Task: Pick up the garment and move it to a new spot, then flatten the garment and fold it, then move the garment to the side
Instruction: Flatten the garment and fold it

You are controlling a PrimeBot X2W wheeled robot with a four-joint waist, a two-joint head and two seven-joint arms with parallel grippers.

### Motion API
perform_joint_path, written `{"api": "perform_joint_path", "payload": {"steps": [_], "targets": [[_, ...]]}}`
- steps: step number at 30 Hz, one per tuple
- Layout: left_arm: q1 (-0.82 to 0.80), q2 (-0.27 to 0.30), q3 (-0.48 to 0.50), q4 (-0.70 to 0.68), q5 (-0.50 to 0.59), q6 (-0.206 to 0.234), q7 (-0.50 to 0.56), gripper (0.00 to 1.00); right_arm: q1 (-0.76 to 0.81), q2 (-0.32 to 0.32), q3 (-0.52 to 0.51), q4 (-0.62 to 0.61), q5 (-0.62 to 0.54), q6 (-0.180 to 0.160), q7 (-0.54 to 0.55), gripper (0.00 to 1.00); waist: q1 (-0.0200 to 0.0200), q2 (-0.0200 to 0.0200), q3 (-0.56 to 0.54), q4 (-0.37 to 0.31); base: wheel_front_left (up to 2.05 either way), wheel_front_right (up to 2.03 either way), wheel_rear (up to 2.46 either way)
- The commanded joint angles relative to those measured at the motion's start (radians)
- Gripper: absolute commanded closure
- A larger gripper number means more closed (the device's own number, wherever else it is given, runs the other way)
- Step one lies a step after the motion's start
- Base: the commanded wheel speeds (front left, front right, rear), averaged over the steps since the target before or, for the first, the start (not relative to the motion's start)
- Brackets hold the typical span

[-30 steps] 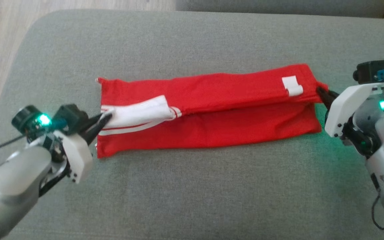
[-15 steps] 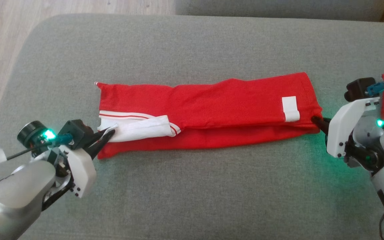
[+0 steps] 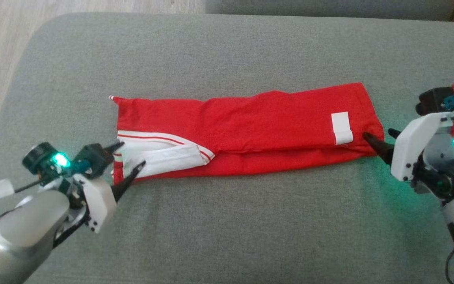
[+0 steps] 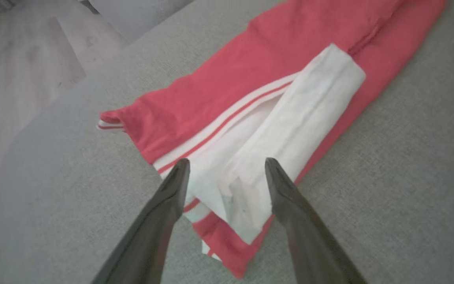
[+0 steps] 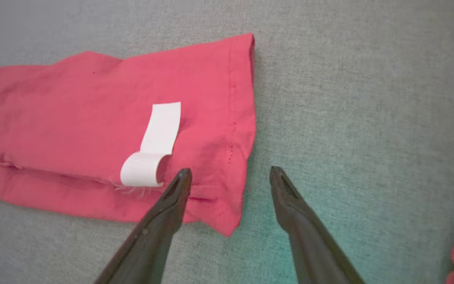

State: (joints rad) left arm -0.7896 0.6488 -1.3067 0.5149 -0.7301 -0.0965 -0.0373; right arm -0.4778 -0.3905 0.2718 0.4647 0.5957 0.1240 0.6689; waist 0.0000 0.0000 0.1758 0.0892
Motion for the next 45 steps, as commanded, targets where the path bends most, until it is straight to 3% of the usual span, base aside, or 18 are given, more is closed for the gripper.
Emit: {"api": "perform_joint_path", "payload": {"steps": [1,6,13,18,21,26,33,37,45], "targets": [[-0.047,0.039,0.052,-0.002,-0.005,0.013,-0.016,0.0,-0.01,-0.01,-0.008,-0.041,-0.007,0.007,-0.005,0.0,0.0,0.0,-0.005,0.001,0.0,0.0,0.0],[-0.079,0.029,0.159,0.01,-0.063,0.085,-0.126,0.0,-0.032,0.002,-0.071,-0.083,-0.03,0.007,-0.115,0.0,0.0,0.0,-0.031,0.008,0.0,0.0,0.0],[-0.074,-0.004,0.372,-0.034,-0.106,0.216,-0.223,0.0,-0.037,0.082,-0.12,-0.148,-0.044,0.007,-0.44,0.0,0.0,0.0,-0.081,0.029,0.0,0.0,0.0],[0.061,-0.066,0.61,-0.169,-0.038,0.294,-0.224,0.0,0.005,0.144,-0.116,-0.159,-0.085,0.007,-0.688,0.0,0.0,0.0,-0.118,0.045,0.0,0.0,0.0],[0.175,-0.113,0.721,-0.235,0.026,0.313,-0.224,0.0,0.05,0.197,-0.118,-0.155,-0.122,0.007,-0.804,0.0,0.0,0.0,-0.14,0.05,0.0,0.0,0.0],[0.359,-0.207,0.87,-0.328,0.147,0.327,-0.224,0.0,0.152,0.28,-0.145,-0.152,-0.205,0.007,-0.909,0.0,0.0,0.0,-0.164,0.059,0.0,0.0,0.0],[0.555,-0.297,0.974,-0.359,0.258,0.298,-0.224,0.0,0.279,0.33,-0.174,-0.183,-0.288,0.007,-0.929,0.0,0.0,0.0,-0.17,0.064,0.0,0.0,0.0],[0.656,-0.364,1.023,-0.354,0.332,0.251,-0.224,0.0,0.367,0.339,-0.178,-0.215,-0.358,0.007,-0.93,0.0,0.0,0.0,-0.166,0.069,0.0,0.0,0.0],[0.694,-0.443,1.103,-0.337,0.417,0.181,-0.224,0.0,0.408,0.34,-0.174,-0.241,-0.35,0.007,-0.931,0.0,0.0,0.0,-0.148,0.075,0.0,0.0,0.0]]}}
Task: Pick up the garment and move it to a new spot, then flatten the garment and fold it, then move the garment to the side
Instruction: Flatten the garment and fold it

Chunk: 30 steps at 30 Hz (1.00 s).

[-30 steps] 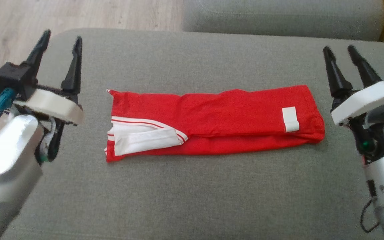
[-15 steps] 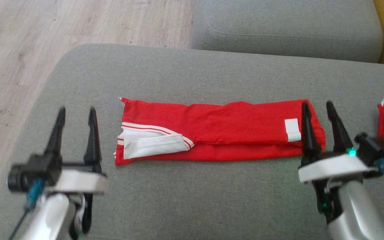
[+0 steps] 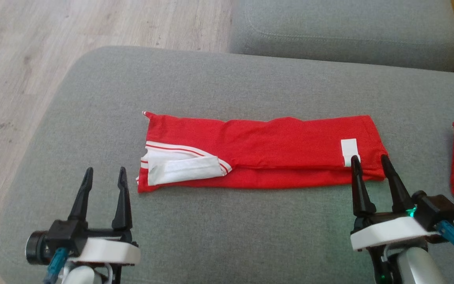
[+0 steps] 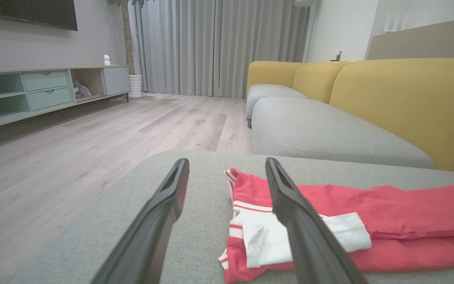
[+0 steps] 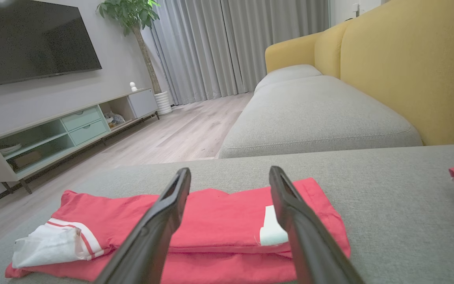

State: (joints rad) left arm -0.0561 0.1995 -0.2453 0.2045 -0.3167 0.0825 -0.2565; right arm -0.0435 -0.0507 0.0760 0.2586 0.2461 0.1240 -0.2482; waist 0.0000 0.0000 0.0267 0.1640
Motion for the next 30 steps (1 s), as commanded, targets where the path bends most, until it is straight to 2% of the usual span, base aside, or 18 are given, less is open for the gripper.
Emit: {"api": "perform_joint_path", "payload": {"steps": [1,7,16,24,28,29,30], "targets": [[-0.043,0.001,0.048,-0.023,0.013,-0.008,-0.005,0.0,-0.029,0.0,0.021,-0.036,-0.002,0.007,-0.013,0.0,0.0,0.0,0.006,0.001,0.0,0.0,0.0],[-0.073,-0.029,0.081,-0.004,0.055,-0.059,-0.005,0.0,-0.09,0.0,-0.018,0.035,-0.056,0.007,-0.007,0.0,0.0,0.0,0.054,0.004,0.0,0.0,0.0],[-0.114,-0.071,0.12,0.026,0.098,-0.121,-0.005,0.0,-0.28,0.0,-0.243,0.327,-0.114,0.007,0.104,0.0,0.0,0.0,0.123,0.028,0.0,0.0,0.0],[-0.144,-0.092,0.155,0.037,0.128,-0.155,-0.005,0.0,-0.399,0.0,-0.308,0.557,-0.158,0.007,0.107,0.0,0.0,0.0,0.166,0.044,0.0,0.0,0.0],[-0.152,-0.098,0.169,0.045,0.14,-0.167,-0.005,0.0,-0.428,0.0,-0.286,0.662,-0.159,0.007,0.092,0.0,0.0,0.0,0.168,0.045,0.0,0.0,0.0],[-0.154,-0.099,0.171,0.049,0.143,-0.17,-0.005,0.0,-0.433,0.0,-0.28,0.686,-0.16,0.007,0.087,0.23,0.0,0.0,0.166,0.044,0.0,0.0,0.0],[-0.157,-0.099,0.171,0.051,0.148,-0.173,-0.005,0.0,-0.436,0.0,-0.278,0.705,-0.169,0.007,0.079,0.75,0.0,0.0,0.163,0.042,0.0,0.0,0.0]]}}
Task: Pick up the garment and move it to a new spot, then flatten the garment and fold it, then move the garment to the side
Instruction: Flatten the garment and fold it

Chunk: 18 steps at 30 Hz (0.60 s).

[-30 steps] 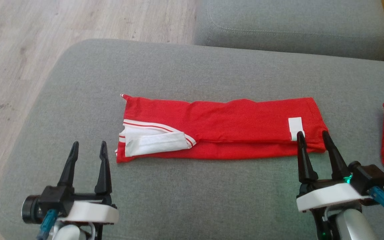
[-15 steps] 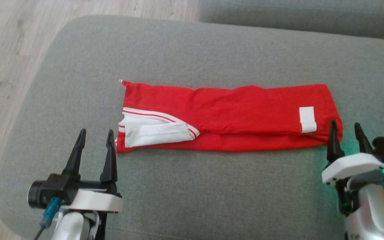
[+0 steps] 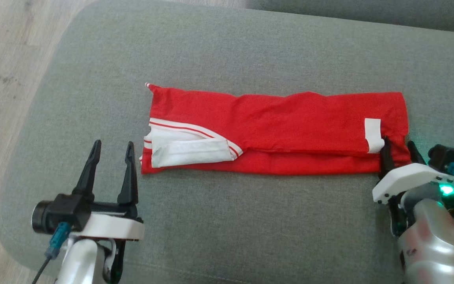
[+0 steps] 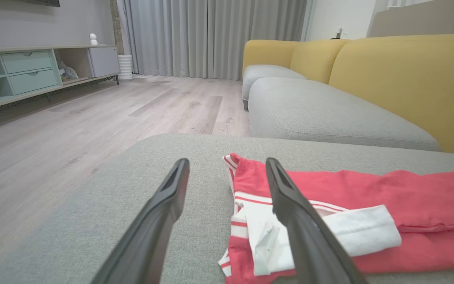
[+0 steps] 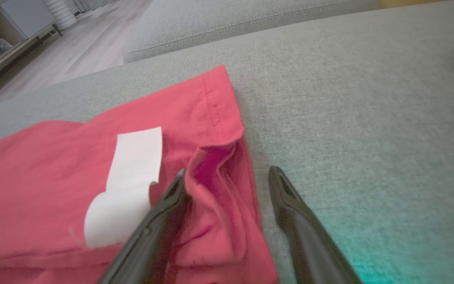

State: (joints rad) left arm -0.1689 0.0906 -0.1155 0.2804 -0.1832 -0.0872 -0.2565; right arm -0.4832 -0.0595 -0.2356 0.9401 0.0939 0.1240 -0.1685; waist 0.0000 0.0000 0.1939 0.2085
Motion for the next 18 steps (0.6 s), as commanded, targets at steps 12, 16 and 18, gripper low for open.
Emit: {"api": "perform_joint_path", "payload": {"steps": [12,16,18], "targets": [[-0.044,0.007,0.051,-0.015,0.054,-0.019,-0.005,0.0,0.003,0.009,-0.139,0.02,-0.203,0.007,-0.068,1.0,0.0,0.0,-0.071,-0.033,0.0,0.0,0.0],[-0.026,0.0,0.045,-0.007,0.06,-0.022,-0.005,0.0,0.03,0.009,-0.244,-0.056,-0.303,0.007,-0.052,1.0,0.0,0.0,-0.097,-0.041,0.0,0.0,0.0],[-0.02,-0.003,0.042,-0.003,0.064,-0.023,-0.005,0.0,0.04,0.009,-0.277,-0.09,-0.334,0.007,-0.037,1.0,0.0,0.0,-0.111,-0.043,0.0,0.0,0.0]]}}
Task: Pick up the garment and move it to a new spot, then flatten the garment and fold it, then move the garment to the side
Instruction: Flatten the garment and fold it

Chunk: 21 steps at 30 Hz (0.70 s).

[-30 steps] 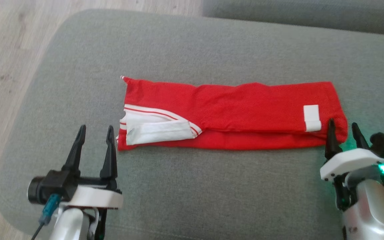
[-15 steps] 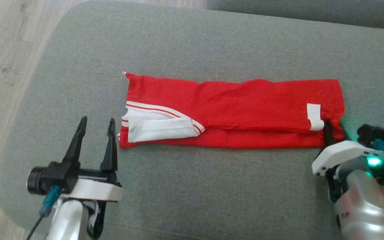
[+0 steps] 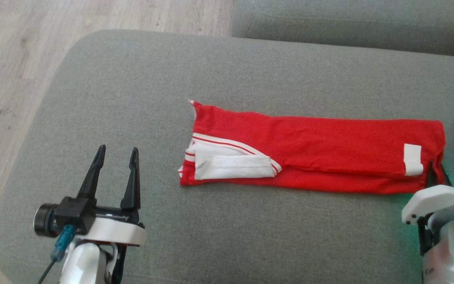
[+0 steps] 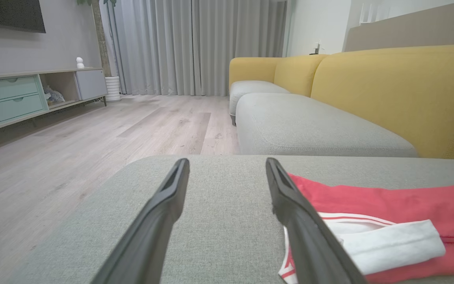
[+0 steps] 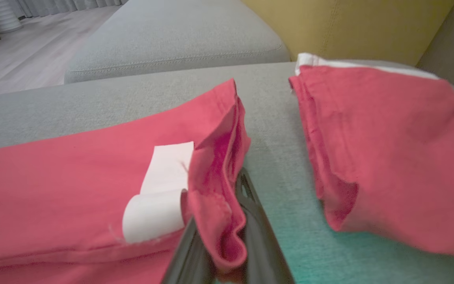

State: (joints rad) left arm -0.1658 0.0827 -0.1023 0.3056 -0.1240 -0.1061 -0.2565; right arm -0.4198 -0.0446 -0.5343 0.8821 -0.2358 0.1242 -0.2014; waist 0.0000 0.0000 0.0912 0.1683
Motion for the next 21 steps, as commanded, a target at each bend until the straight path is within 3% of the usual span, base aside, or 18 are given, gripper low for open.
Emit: {"api": "perform_joint_path", "payload": {"steps": [1,5,10,21], "targets": [[-0.02,0.004,0.028,-0.028,0.006,-0.004,-0.005,0.0,-0.019,-0.006,0.013,-0.046,-0.016,0.007,0.002,1.0,0.0,0.0,-0.015,-0.003,0.0,0.0,0.0],[-0.014,-0.001,0.027,-0.02,0.006,-0.005,-0.005,0.0,-0.027,-0.006,0.025,-0.076,-0.012,0.007,0.019,1.0,0.0,0.0,-0.036,-0.004,0.0,0.0,0.0],[-0.015,-0.006,0.019,-0.001,-0.001,-0.008,-0.005,0.0,-0.068,-0.006,0.133,-0.067,0.101,0.007,0.025,1.0,0.0,0.0,-0.059,0.009,0.0,0.0,0.0],[-0.029,-0.008,0.008,0.021,0.006,-0.005,-0.005,0.0,-0.081,-0.006,0.541,-0.137,0.453,0.007,0.069,1.0,0.0,0.0,-0.1,0.08,0.0,0.0,0.0]]}}
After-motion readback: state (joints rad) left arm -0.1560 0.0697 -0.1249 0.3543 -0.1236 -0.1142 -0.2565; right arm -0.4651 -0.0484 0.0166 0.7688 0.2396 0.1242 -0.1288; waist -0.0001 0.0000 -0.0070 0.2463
